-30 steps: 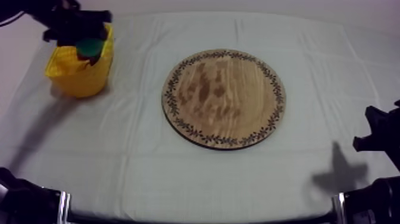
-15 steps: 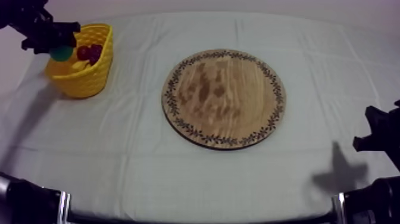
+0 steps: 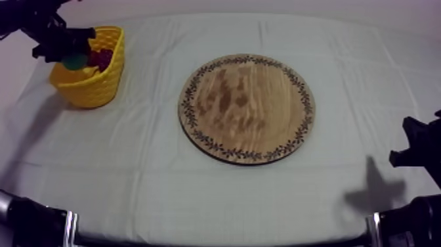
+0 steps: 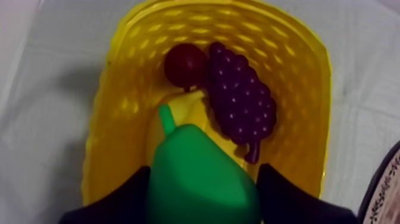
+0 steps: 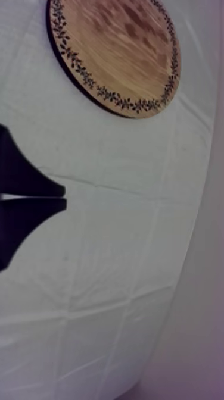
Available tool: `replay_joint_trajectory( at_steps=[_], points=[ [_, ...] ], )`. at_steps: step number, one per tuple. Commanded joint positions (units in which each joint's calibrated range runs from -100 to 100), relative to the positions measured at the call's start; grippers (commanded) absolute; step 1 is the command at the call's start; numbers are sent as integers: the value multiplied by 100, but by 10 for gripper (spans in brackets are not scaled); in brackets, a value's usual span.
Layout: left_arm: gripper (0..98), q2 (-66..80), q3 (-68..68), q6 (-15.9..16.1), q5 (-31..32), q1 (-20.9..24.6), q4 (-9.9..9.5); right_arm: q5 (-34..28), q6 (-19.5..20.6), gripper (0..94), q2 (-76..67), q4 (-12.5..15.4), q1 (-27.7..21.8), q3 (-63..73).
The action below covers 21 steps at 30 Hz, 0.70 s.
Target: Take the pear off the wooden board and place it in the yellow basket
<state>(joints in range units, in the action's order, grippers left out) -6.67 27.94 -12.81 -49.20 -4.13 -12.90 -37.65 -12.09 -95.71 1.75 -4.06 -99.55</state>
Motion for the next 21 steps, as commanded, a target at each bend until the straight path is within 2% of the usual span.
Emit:
replay_joint_trajectory(
  at_steps=[1, 6, 9, 14, 21],
  points=[
    [727, 1, -5, -48, -67, -33, -11, -1, 0, 3, -5, -2, 0, 0],
    [883, -27, -39, -366, -248, -191, -46, -1, 0, 3, -5, -2, 0, 0],
    [935, -49, -206, -470, -543, -253, 79, -1, 0, 3, -5, -2, 0, 0],
    [957, -56, -457, -390, -846, -208, 375, -1, 0, 3, -5, -2, 0, 0],
    [932, 11, -526, -460, -611, -142, 461, -1, 0, 3, -5, -2, 0, 0]
  ],
)
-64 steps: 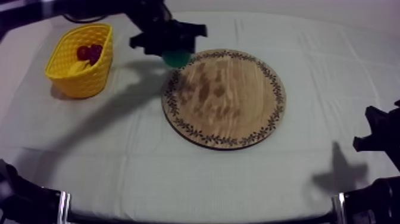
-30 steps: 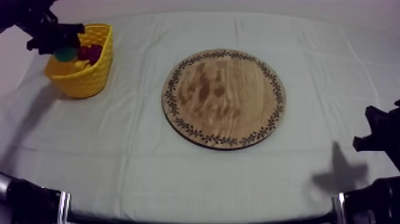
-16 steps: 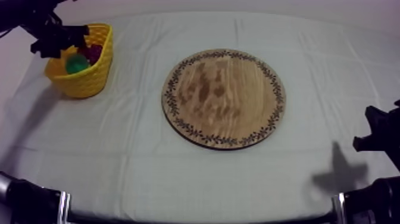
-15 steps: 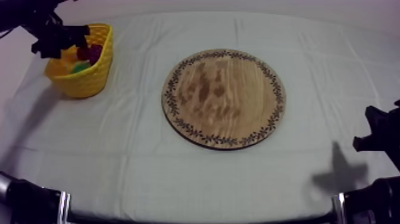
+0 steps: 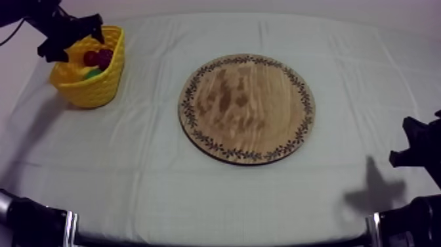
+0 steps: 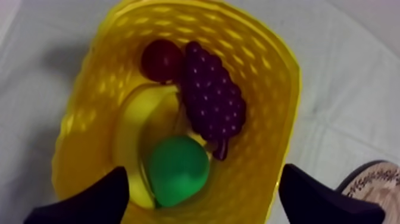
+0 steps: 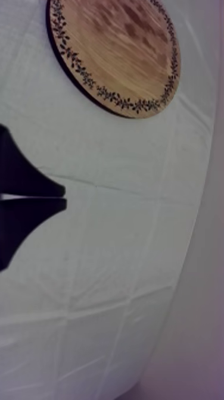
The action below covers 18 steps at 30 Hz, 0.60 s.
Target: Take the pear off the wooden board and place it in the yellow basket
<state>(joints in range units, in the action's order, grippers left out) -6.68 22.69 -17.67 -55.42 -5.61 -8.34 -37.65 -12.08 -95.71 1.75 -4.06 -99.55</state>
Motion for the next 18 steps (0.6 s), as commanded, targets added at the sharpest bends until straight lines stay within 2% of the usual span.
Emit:
replay_joint_trajectory(
  at_steps=[1, 3, 5, 8, 10, 13, 18],
  points=[
    [924, 40, 2, 44, 20, 19, 12, -2, -1, 3, -5, -2, 0, 0],
    [874, 114, 69, 97, 85, 35, 21, -2, -1, 3, -5, -2, 0, 0],
    [777, 220, 204, 170, 199, 43, 17, -2, -1, 3, -5, -2, 0, 0],
    [516, 437, 358, 274, 308, 33, -19, -2, -1, 3, -5, -2, 0, 0],
    [392, 615, 411, 319, 338, 29, -46, -2, -1, 3, -5, -2, 0, 0],
    [288, 915, 506, 434, 356, 34, -33, -2, -1, 3, -5, -2, 0, 0],
    [185, 1521, 793, 566, 388, 54, -6, -2, -1, 3, -5, -2, 0, 0]
  ],
)
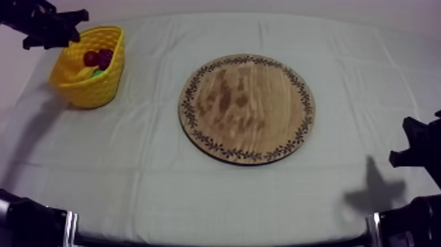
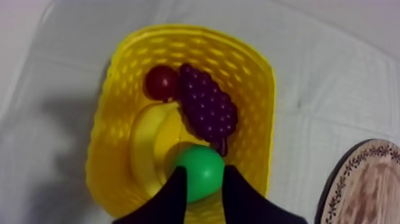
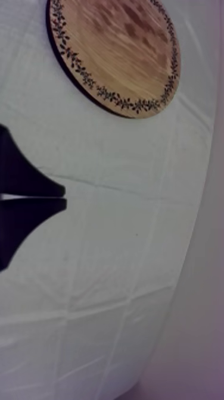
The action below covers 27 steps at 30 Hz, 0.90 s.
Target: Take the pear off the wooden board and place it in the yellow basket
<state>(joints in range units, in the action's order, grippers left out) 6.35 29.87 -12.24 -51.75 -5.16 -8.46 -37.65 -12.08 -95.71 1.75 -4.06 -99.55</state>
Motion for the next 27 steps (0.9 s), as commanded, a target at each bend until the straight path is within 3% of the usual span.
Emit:
replay_joint_trajectory(
  at_steps=[1, 4, 8, 27],
  points=[
    [157, 348, 148, 42, 39, 21, 8, -2, -1, 3, -5, -2, 0, 0],
    [62, 763, 409, 86, 104, 69, 10, -2, -1, 3, -5, -2, 0, 0],
    [15, 1425, 850, 77, 147, 198, -8, -2, -1, 3, -5, -2, 0, 0],
    [1, 5902, 3698, 411, -125, 871, 34, -2, -1, 3, -5, -2, 0, 0]
  ],
)
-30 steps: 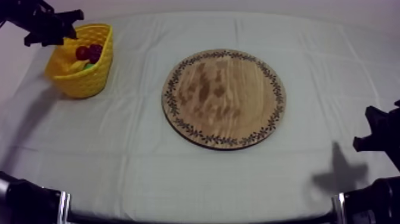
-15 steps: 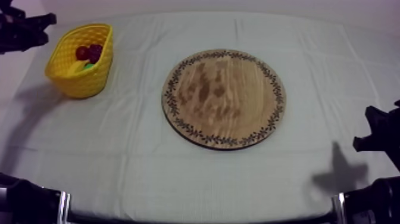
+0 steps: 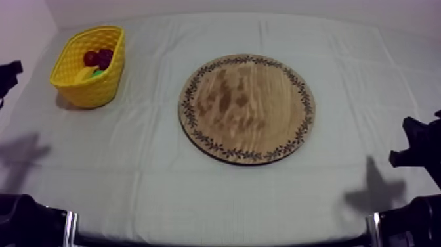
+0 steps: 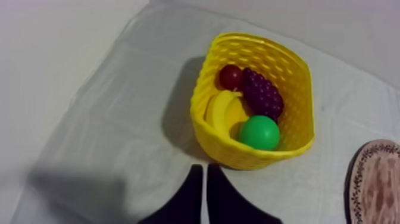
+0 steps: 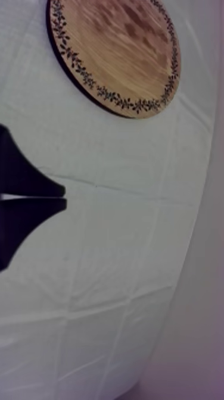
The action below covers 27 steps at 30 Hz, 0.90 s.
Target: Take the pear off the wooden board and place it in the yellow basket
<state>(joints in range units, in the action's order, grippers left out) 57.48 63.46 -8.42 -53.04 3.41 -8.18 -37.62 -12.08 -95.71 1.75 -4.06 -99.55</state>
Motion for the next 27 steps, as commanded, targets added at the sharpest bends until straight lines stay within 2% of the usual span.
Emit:
replay_joint_trajectory(
  at_steps=[1, 9, 16, 20, 27],
  points=[
    [1, 983, 490, 57, 4, 31, 13, -4, -1, 3, -5, -2, 0, 0],
    [1, 2264, 1665, 285, 296, 68, 41, -4, -1, 3, -5, -2, 0, 0],
    [1, 2928, 2613, 326, 881, -8, 56, -4, -1, 3, -5, -2, 0, 0],
    [1, 3292, 2946, 475, 896, -52, 196, -4, -1, 3, -5, -2, 0, 0],
    [1, 3922, 3135, 870, 870, -49, 561, -4, -1, 3, -5, -2, 0, 0]
  ],
)
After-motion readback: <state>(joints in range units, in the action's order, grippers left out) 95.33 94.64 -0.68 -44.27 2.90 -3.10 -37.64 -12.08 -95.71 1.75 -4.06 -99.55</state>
